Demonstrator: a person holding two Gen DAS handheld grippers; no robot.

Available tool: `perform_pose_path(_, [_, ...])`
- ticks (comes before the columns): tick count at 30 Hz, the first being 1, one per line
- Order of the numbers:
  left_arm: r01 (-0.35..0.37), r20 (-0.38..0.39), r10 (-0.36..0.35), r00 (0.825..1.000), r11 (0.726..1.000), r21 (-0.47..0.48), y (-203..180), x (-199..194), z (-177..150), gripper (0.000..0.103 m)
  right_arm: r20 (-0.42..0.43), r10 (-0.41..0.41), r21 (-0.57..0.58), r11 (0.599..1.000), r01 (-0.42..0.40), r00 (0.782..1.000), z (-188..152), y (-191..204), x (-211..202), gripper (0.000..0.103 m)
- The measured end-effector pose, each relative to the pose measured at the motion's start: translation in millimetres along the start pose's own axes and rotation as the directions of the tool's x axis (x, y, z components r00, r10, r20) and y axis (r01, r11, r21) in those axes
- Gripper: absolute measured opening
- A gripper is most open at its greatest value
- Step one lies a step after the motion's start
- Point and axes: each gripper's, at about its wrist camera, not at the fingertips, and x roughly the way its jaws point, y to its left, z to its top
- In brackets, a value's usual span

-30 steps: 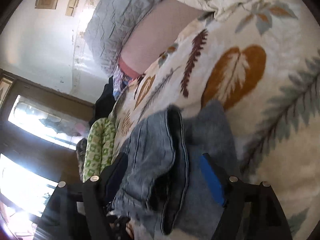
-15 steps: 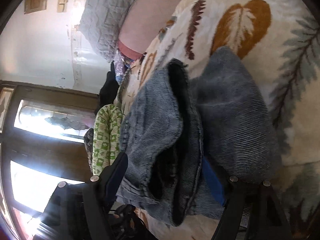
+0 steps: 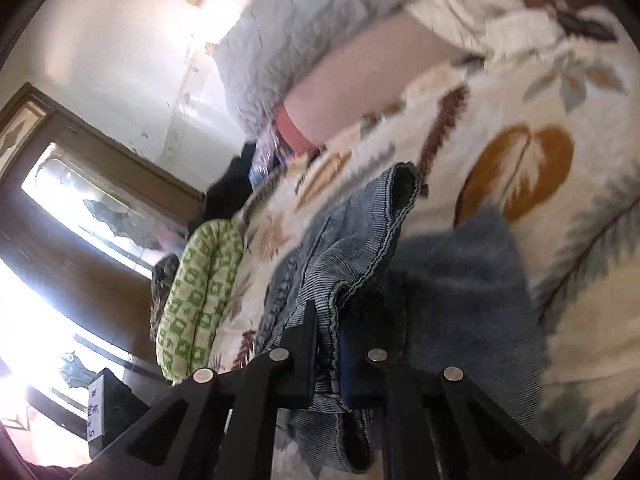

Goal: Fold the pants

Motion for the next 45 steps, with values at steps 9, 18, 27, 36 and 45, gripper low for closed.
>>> perform_pose_path(9, [0.089, -0.031, -0.088, 0.996, 0.995, 0.048, -43, 47, 10, 0.031, 0.001, -0.149, 0.143, 0.979, 0.148, 0.989, 2, -73, -30, 0.008])
perform_pose_path(18, [0.111, -0.033, -0.111, 0.993, 0.994, 0.006, -30, 35, -6, 0.031, -0.067, -0.236, 0.097, 0.966, 0.241, 0.970, -4, -89, -16, 0.015])
perform_pose_path(27, [0.006, 0.060, -0.001, 0.998, 0.997, -0.077, 11, -32, -12, 0.057, 0.154, -0.320, -0.048, 0.943, 0.331, 0.935, 1, -36, -44, 0.058])
perform_pose_path(36, [-0.193, -0.055, 0.186, 0.981, 0.935, -0.297, 59, -21, -1, 0.078, 0.199, -0.301, -0.164, 0.928, 0.335, 0.932, -22, 26, -20, 0.064])
perform_pose_path(45, [-0.289, -0.125, 0.265, 0.956, 0.923, -0.253, 57, 2, -1, 0.079, 0.173, -0.308, -0.189, 0.922, 0.338, 0.936, -29, 31, -6, 0.067])
